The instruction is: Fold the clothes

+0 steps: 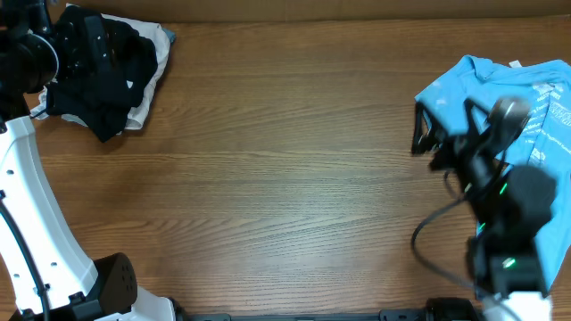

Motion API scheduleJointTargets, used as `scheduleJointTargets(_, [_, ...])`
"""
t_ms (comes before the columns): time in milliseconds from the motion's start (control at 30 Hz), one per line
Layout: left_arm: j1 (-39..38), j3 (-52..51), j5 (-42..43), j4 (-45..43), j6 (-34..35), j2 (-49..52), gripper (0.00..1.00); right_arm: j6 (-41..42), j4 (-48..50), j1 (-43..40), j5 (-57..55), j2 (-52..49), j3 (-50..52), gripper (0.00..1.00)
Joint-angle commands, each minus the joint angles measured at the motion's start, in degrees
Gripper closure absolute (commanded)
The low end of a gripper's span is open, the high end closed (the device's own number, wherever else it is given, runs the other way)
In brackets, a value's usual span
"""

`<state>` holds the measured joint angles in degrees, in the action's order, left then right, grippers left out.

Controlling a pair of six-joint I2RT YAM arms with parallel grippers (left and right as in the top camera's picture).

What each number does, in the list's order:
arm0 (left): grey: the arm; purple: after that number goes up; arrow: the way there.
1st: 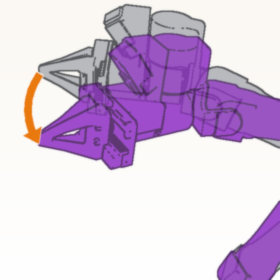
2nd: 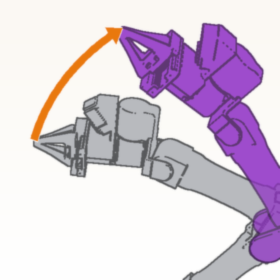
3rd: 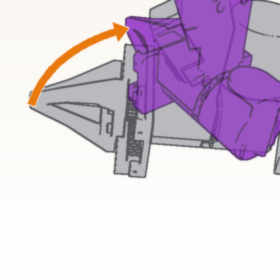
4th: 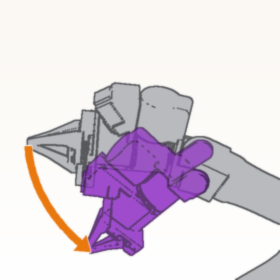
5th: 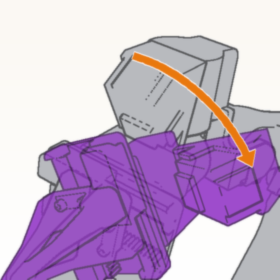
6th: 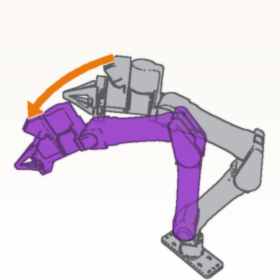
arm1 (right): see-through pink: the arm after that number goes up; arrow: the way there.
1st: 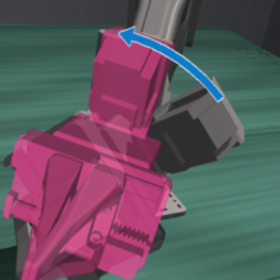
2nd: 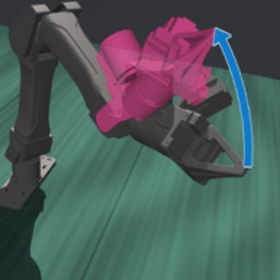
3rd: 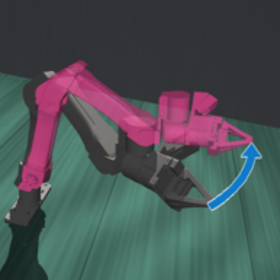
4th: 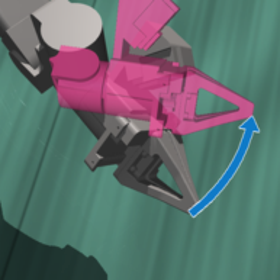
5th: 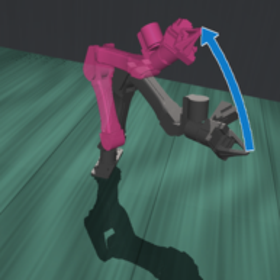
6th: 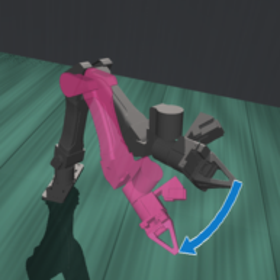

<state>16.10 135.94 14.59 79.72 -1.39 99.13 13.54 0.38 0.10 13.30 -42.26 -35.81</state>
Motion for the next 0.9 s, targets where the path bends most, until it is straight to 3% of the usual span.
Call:
scheduleJointTargets(0, [-0.2, -0.1, 0.4, -0.1, 0.5, 0.0, 0.0, 0.2, 7.4, 1.4, 0.3, 7.1, 13.1, 0.0])
scheduleJointTargets(267, [-0.2, -0.1, 0.3, -0.1, 0.5, 0.0, 0.0, 0.2, 15.8, 3.1, -3.2, 20.9, 33.1, 0.0])
scheduleJointTargets(633, [-0.2, -0.1, 0.3, -0.1, 0.5, 0.0, 0.0, 0.1, 9.4, 3.1, -7.3, 24.0, 35.3, 0.0])
scheduleJointTargets(867, [-0.2, -0.1, 0.3, -0.1, 0.5, 0.0, 0.0, -0.1, 0.2, 3.1, -7.3, 30.4, 35.3, 0.0])
